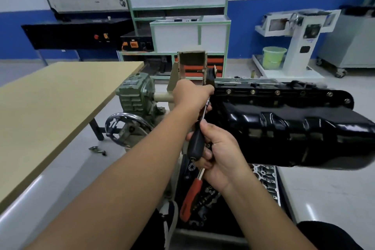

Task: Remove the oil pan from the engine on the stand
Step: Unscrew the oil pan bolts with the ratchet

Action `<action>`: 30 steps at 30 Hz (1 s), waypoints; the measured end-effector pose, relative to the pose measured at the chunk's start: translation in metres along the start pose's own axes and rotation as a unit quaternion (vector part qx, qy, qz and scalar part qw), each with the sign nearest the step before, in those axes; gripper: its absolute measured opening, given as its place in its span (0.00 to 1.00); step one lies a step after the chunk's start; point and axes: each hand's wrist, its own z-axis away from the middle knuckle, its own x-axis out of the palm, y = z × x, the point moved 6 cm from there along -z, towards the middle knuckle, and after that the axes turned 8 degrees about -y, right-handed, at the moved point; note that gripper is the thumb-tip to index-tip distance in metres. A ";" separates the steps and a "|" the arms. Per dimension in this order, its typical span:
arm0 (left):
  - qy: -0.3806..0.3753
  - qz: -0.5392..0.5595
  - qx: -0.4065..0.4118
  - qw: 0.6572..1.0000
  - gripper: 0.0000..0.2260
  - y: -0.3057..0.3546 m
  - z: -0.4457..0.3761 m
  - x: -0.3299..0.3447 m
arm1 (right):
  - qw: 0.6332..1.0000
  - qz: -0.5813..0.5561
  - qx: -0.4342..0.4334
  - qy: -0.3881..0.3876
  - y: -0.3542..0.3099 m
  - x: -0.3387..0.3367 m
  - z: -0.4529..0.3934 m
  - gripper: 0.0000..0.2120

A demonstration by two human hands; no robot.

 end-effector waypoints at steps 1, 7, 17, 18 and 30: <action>0.012 -0.006 0.007 1.000 0.09 0.002 0.001 0.001 | 1.000 0.003 0.006 -0.005 -0.002 0.000 -0.001 0.07; 0.027 -0.023 0.012 0.999 0.10 0.013 0.002 0.006 | 0.996 0.034 0.071 -0.033 -0.016 0.002 -0.004 0.11; 0.020 -0.035 0.047 0.998 0.07 0.012 -0.005 0.008 | 0.991 0.108 0.080 -0.018 -0.011 -0.007 -0.010 0.07; 0.012 -0.030 0.042 0.999 0.07 0.011 -0.007 0.008 | 0.989 0.120 0.082 -0.018 -0.011 -0.007 -0.011 0.06; -0.020 -0.023 0.028 0.999 0.08 0.007 -0.019 0.010 | 0.981 0.154 0.102 -0.051 -0.011 -0.012 -0.020 0.08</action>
